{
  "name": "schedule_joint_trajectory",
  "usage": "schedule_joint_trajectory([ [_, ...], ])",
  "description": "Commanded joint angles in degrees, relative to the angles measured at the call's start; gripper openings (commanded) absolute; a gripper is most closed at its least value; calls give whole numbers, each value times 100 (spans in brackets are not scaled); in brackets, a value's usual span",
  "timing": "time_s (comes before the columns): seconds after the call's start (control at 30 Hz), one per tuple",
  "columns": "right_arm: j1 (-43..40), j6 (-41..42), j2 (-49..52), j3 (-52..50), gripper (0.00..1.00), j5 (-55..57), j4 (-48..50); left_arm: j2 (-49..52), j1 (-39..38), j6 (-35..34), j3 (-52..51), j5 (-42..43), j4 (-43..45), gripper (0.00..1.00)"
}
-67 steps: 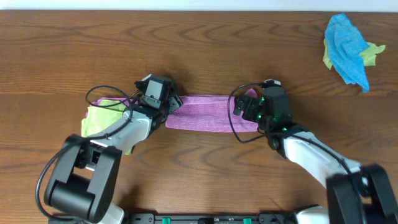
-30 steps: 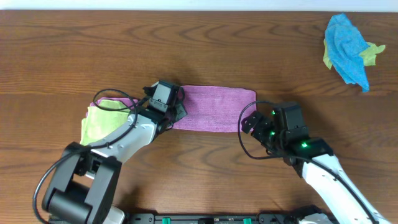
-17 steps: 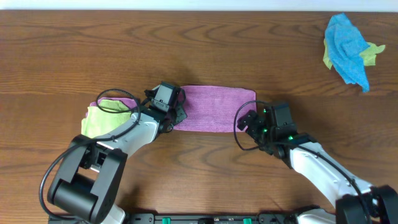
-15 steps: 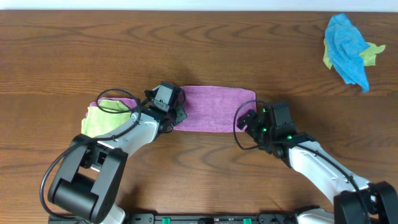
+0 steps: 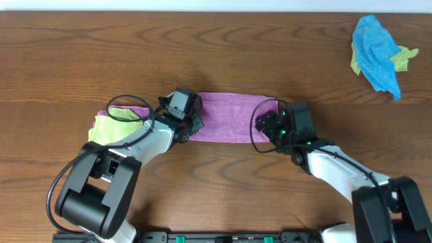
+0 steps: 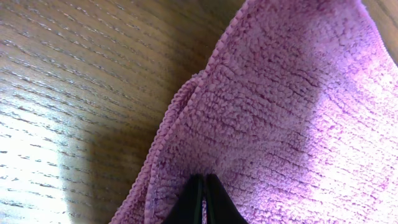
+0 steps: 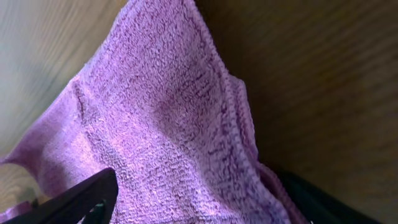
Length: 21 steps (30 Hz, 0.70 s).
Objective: Fold the cloth
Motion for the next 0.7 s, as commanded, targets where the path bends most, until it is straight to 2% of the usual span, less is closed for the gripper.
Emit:
schedule_joint_trajectory([
  [0.0,-37,96,409,-195,77,15,-92,256,-13,-42,-15,22,-46,6],
  [0.23,-37,70,411,-195,45,94,-57,256,-13,-42,-15,22,-52,6],
  [0.37,-24,70,411,-195,38,210,-50,256,-15,-42,-15,28,-98,6],
  [0.4,-17,70,411,-195,30,238,-48,256,-13,-42,-15,44,-122,6],
  [0.43,0,70,411,-195,17,293,-46,254,-13,-42,-15,46,-164,6],
  [0.53,0,-103,411,-195,1,332,22,256,-15,-39,-15,46,-238,6],
  [0.67,0,-514,411,-192,1,203,348,254,-13,-37,-15,46,-284,6],
])
